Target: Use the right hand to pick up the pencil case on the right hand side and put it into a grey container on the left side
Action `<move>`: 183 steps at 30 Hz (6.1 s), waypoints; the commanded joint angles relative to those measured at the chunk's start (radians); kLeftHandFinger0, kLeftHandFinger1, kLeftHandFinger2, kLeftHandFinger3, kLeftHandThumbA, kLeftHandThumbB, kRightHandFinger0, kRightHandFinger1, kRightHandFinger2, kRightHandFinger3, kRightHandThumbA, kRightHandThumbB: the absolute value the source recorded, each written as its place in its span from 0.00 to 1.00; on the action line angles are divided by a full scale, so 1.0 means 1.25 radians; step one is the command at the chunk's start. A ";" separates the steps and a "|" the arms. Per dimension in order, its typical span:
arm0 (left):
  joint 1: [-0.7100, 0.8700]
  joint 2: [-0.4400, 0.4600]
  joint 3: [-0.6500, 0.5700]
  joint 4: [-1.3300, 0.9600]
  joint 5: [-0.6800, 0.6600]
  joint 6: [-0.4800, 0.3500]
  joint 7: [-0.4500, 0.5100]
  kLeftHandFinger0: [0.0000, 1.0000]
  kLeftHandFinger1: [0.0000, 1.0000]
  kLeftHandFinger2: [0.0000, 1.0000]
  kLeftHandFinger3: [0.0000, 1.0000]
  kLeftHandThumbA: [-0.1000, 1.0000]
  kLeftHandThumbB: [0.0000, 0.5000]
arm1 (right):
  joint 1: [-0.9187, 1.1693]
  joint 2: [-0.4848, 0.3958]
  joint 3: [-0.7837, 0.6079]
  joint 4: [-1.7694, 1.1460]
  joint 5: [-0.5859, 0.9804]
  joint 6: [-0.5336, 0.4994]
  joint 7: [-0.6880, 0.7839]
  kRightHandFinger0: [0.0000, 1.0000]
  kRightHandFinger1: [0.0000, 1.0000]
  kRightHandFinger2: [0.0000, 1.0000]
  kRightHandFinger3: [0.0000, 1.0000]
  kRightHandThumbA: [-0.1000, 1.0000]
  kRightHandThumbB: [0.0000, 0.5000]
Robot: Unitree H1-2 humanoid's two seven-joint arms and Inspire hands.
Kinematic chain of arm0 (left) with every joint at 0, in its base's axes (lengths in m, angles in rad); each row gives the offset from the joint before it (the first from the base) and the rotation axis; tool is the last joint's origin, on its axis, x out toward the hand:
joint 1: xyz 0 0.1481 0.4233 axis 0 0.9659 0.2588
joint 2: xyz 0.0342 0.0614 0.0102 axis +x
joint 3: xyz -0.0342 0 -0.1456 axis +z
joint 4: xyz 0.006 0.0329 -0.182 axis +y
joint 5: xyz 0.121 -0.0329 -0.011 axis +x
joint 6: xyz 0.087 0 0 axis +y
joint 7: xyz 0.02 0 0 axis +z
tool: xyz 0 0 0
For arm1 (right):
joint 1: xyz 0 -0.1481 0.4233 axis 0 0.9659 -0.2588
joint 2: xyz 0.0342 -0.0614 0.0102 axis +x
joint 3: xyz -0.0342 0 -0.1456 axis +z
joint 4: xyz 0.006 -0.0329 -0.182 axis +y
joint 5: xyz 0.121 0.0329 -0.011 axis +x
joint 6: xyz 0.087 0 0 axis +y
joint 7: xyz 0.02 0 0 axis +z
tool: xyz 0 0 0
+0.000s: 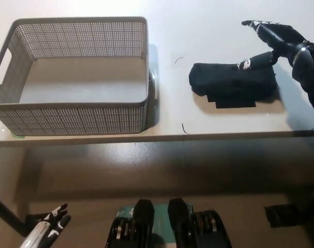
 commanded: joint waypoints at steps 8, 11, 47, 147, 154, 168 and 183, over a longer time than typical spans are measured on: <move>-0.003 0.019 0.002 -0.006 0.006 -0.039 -0.008 1.00 1.00 1.00 1.00 1.00 0.59 | -0.041 0.027 -0.010 0.010 0.032 0.000 0.030 1.00 1.00 1.00 1.00 1.00 1.00; -0.006 0.019 0.001 -0.001 0.008 -0.039 -0.006 1.00 1.00 1.00 1.00 1.00 0.61 | -0.043 0.041 -0.011 0.026 0.039 -0.006 0.027 1.00 1.00 1.00 1.00 1.00 1.00; 0.005 0.005 -0.006 -0.025 0.010 -0.054 0.000 1.00 1.00 1.00 1.00 1.00 0.68 | -0.073 0.231 0.148 0.459 -0.015 -0.142 -0.115 1.00 1.00 1.00 1.00 1.00 1.00; -0.025 -0.012 -0.029 0.006 0.052 -0.049 -0.013 1.00 1.00 1.00 1.00 0.98 0.36 | -0.225 0.409 0.078 0.043 -0.075 -0.227 -0.476 0.00 0.00 0.13 0.23 0.00 0.63; -0.027 -0.005 -0.049 -0.039 0.096 -0.005 -0.016 1.00 1.00 1.00 1.00 1.00 0.37 | -0.260 0.448 0.082 0.137 -0.083 -0.242 -0.522 0.00 0.03 0.45 0.15 0.00 0.43; -0.063 -0.012 -0.081 -0.031 0.121 -0.006 -0.020 0.99 0.99 1.00 1.00 1.00 0.50 | -0.308 0.489 0.062 0.355 -0.022 -0.266 -0.500 0.19 0.37 0.74 0.66 0.41 0.51; -0.095 -0.006 -0.107 -0.049 0.128 0.025 -0.050 0.97 0.99 1.00 1.00 0.97 0.41 | -0.257 0.416 0.042 0.261 0.037 -0.214 -0.225 1.00 1.00 1.00 1.00 1.00 1.00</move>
